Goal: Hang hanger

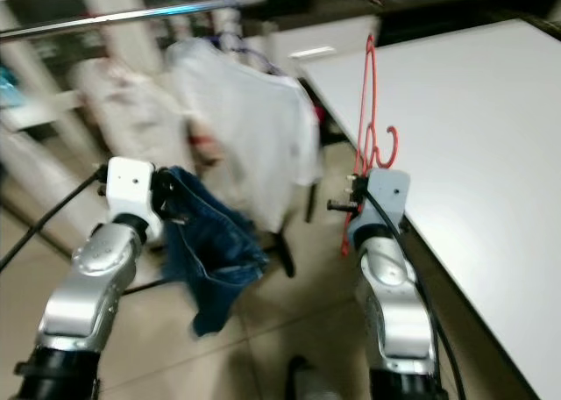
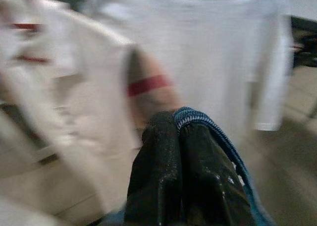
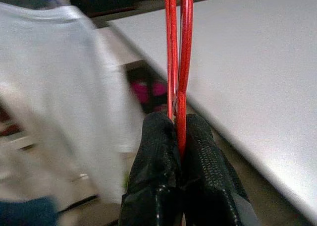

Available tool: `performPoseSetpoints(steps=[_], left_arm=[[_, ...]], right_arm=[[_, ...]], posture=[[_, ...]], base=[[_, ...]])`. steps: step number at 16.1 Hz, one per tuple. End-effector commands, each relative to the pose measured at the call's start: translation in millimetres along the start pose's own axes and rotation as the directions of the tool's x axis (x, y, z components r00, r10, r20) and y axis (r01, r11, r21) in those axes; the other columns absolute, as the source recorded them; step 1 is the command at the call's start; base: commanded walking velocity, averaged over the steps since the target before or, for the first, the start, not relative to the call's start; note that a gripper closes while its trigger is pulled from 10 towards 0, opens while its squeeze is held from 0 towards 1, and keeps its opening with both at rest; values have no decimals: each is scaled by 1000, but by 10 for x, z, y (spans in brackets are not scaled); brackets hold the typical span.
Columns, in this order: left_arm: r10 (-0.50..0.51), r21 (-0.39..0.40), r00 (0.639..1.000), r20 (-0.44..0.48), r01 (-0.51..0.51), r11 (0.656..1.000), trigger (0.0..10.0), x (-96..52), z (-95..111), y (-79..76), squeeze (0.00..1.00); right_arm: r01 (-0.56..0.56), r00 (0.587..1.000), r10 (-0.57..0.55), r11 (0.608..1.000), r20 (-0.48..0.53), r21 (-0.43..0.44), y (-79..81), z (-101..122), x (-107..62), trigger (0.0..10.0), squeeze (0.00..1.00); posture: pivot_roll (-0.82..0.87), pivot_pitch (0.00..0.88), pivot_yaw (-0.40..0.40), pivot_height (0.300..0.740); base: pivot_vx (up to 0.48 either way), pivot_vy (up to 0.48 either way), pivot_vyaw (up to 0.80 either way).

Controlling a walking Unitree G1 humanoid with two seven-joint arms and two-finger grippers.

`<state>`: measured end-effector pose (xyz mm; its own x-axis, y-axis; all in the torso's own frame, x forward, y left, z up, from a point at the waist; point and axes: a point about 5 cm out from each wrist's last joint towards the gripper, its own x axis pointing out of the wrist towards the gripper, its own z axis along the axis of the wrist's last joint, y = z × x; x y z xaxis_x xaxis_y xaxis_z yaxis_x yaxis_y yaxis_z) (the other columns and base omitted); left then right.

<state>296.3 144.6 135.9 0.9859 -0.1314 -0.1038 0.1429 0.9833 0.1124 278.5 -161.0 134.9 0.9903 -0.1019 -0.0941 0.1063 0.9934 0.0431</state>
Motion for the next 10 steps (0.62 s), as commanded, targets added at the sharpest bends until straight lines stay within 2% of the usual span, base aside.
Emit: performPoseSetpoints(steps=[1,2,3,4,6,9,10], left_arm=[[-2,7,999,48,2,1000,10000,-26,59,41,0],[-17,-3,995,101,17,1000,10000,-46,100,45,0],[2,14,992,123,-4,1000,10000,-44,126,68,0],[9,33,994,109,-12,999,10000,-30,119,76,0],[-22,76,1000,13,21,997,10000,-28,57,56,0],[-38,133,999,13,36,990,10000,-43,-17,26,0],[-18,54,999,46,15,998,10000,-39,7,26,0]], right_arm=[[-4,1000,4,1000,27,5,14,57,-13,10000,0],[4,999,-4,1000,47,-8,2,88,-15,10000,0],[-28,1000,29,999,-10,15,13,71,-24,10000,0],[-50,999,50,998,-7,27,27,85,-36,10000,0],[-48,999,48,999,-4,-6,22,63,-61,10000,0],[-17,1000,17,1000,-22,-11,-2,8,-97,10000,0],[8,1000,-8,1000,-30,-4,-38,-6,-119,10000,0]], posture=[[-73,59,85,740],[-80,58,83,740],[-86,61,81,740],[-86,61,79,740],[-83,62,76,740],[-98,49,97,740],[-102,47,107,740]], base=[[0,0,-800],[0,0,-800],[0,0,-800],[0,0,-800],[0,0,-800],[0,0,-800],[0,0,-800]])
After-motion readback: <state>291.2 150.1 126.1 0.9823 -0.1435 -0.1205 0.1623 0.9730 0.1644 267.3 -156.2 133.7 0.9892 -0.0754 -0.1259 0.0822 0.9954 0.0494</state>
